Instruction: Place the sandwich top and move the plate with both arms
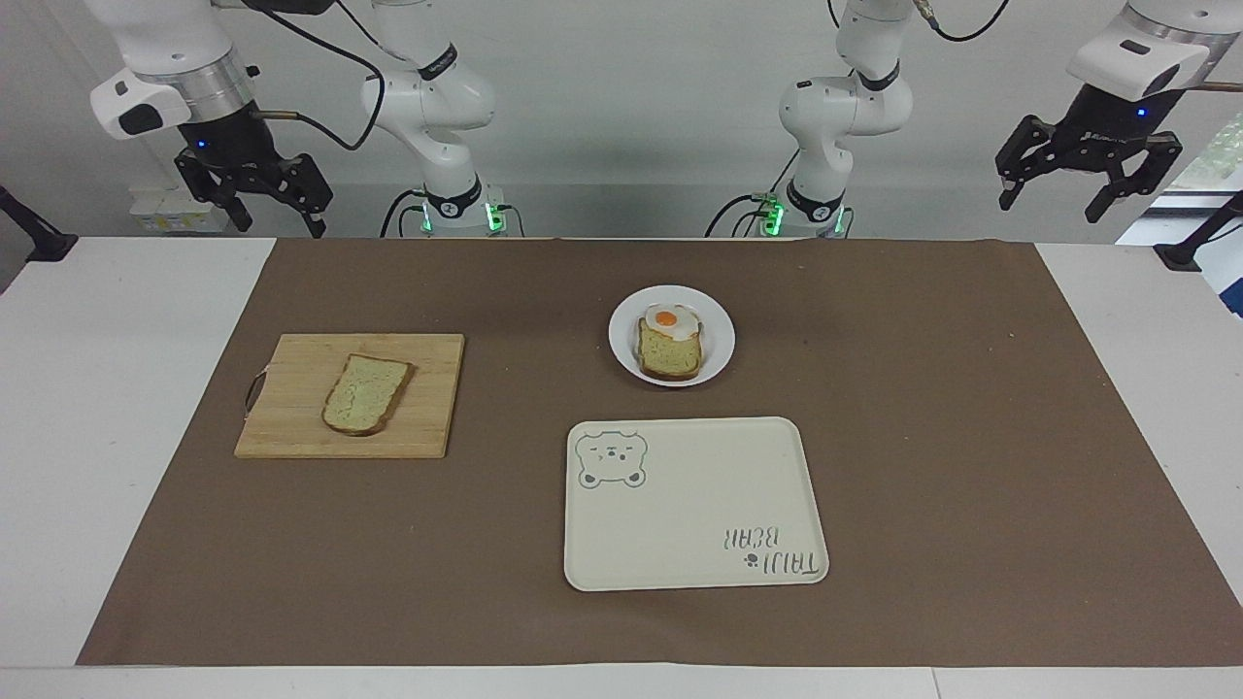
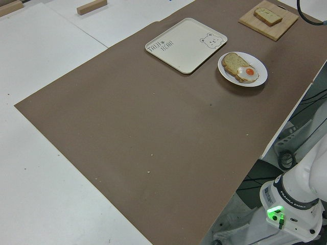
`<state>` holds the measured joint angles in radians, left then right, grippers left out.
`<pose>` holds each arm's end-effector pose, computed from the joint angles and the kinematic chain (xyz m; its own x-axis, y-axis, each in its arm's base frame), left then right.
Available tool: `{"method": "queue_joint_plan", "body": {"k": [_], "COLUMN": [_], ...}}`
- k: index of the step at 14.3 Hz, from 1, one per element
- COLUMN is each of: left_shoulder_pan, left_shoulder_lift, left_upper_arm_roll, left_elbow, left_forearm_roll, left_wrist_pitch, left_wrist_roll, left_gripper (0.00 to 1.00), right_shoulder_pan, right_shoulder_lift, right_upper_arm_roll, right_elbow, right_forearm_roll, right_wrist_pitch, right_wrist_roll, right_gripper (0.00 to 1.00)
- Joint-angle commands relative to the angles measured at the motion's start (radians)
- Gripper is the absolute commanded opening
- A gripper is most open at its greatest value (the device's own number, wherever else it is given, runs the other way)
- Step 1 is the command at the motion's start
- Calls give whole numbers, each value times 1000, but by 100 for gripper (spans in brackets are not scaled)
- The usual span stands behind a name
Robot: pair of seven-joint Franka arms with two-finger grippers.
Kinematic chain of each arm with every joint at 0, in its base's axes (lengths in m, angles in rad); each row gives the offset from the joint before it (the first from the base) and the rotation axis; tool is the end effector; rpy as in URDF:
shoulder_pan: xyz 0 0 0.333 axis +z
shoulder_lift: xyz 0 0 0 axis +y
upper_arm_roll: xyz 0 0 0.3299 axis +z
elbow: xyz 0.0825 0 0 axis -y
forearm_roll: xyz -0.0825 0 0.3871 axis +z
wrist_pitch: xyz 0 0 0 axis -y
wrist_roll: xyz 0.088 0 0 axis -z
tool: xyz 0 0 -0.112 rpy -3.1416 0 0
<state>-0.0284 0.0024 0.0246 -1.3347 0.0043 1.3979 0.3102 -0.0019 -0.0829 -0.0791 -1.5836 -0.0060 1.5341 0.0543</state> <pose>0.5354 -0.0015 0.7262 0.9497 -0.3082 0.0566 -0.3074 -0.9513 -0.0226 0.5251 -0.0454 0.6689 0.9903 -0.1350 0.0331 -0.1350 -0.9908 -0.0023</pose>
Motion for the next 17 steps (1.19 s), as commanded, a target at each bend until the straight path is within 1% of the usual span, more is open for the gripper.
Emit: {"method": "queue_joint_plan", "body": {"k": [1, 10, 13, 17], "left_shoulder_pan": [1, 1, 2, 2], "left_shoulder_lift": [-21, -21, -21, -21], "left_upper_arm_roll": [0, 0, 0, 0], "left_elbow": [-23, -23, -23, -23], "left_forearm_roll": [8, 8, 8, 8], "left_wrist_pitch": [-7, -7, -7, -7], "left_wrist_roll": [6, 6, 6, 6], "left_gripper": [100, 100, 100, 100], "right_shoulder_pan": [2, 0, -12, -12], "right_shoulder_lift": [-15, -20, -37, -38], "right_upper_arm_roll": [4, 6, 4, -1], "right_elbow": [-21, -22, -45, -47], "right_forearm_roll": [-20, -19, -19, -17], "right_wrist_pitch": [18, -11, -15, -17], "right_wrist_roll": [-11, -13, -11, -13], "right_gripper": [100, 100, 100, 100]}}
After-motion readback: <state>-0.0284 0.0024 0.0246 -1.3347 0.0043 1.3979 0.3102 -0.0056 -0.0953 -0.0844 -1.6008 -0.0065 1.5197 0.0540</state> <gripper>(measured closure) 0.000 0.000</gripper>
